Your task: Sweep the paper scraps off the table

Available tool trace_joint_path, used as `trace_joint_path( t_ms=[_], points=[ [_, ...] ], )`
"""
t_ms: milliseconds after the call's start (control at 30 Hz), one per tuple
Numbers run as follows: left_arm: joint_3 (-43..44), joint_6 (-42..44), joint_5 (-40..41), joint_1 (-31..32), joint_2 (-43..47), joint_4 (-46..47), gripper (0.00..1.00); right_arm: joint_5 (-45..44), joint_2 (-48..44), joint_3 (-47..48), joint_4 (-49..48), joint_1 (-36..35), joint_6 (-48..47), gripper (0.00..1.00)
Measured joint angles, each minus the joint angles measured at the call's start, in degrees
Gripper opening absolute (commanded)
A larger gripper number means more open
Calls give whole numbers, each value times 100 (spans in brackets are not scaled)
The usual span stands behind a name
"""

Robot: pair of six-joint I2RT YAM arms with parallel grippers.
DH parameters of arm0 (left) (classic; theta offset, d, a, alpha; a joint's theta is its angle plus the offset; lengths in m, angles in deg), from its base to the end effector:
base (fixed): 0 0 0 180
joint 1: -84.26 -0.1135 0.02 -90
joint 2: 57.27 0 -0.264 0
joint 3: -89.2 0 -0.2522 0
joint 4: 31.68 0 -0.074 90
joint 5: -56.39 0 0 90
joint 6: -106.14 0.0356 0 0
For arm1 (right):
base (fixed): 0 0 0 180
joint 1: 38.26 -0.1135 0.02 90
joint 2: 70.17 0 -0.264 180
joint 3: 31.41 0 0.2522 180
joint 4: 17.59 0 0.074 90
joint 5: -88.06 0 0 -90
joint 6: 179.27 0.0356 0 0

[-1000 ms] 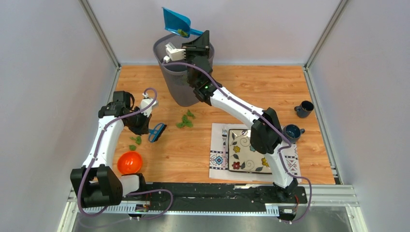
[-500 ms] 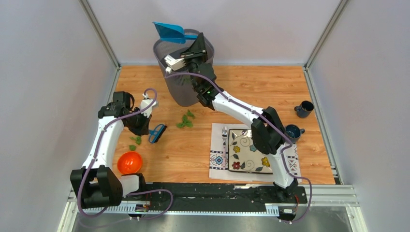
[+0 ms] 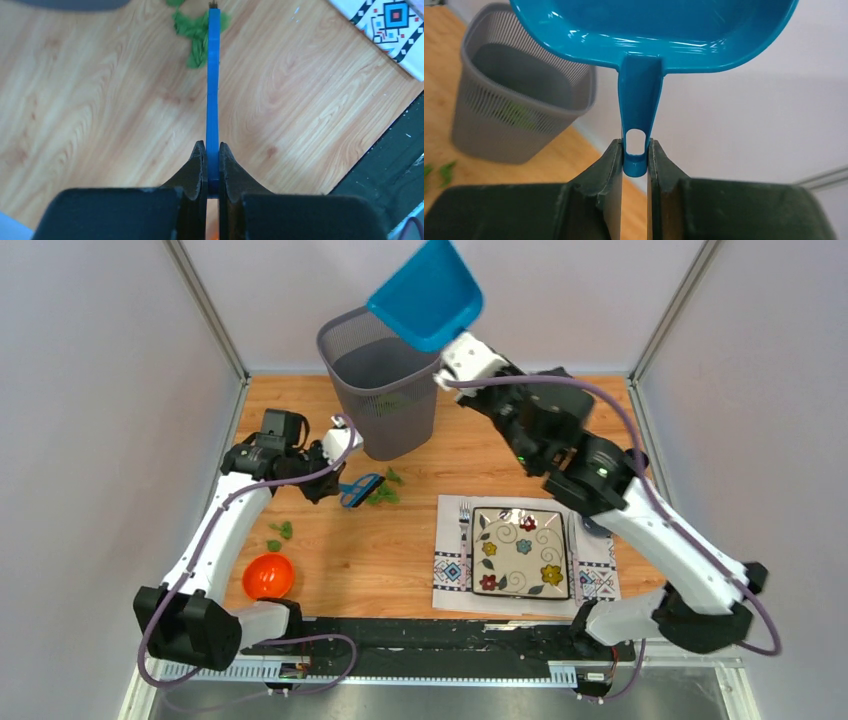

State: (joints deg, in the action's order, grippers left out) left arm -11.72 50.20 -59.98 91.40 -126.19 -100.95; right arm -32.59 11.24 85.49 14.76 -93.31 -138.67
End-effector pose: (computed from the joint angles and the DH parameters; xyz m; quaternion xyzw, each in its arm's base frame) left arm 0.2239 -0.0440 0.3134 0.3871 0.8571 -0.1535 0.3033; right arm 0.1812 0.2276 0.5267 -0.4065 0.5579 -0.1470 0.7085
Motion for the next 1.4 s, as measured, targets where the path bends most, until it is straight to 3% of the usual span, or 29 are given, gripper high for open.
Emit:
trace_joint_path(
  t_ms=[133,267,467,733,1067,1400],
  points=[
    [251,149,190,656,-192,188,0,240,-960,-782,1360,223,1840,0],
    [354,369,581,1115,-490,503,0,546,-1283,-1952,2343,656,3222,0],
    [358,813,1421,1753,-1167,1117,0,1036,-1373,-3348,3241,1329,4225,0],
    [221,1119,1878,1869,-1639,1143,0,1814,-1554,-3517,3432,1279,4616,0],
    [-422,1023,1657,1864,-525,170,0,2927,-623,-3812,3438,424,4439,0],
    [396,90,1742,1676,-138,-321,0,3958,669,-3698,3711,-393,3797,0]
  ],
)
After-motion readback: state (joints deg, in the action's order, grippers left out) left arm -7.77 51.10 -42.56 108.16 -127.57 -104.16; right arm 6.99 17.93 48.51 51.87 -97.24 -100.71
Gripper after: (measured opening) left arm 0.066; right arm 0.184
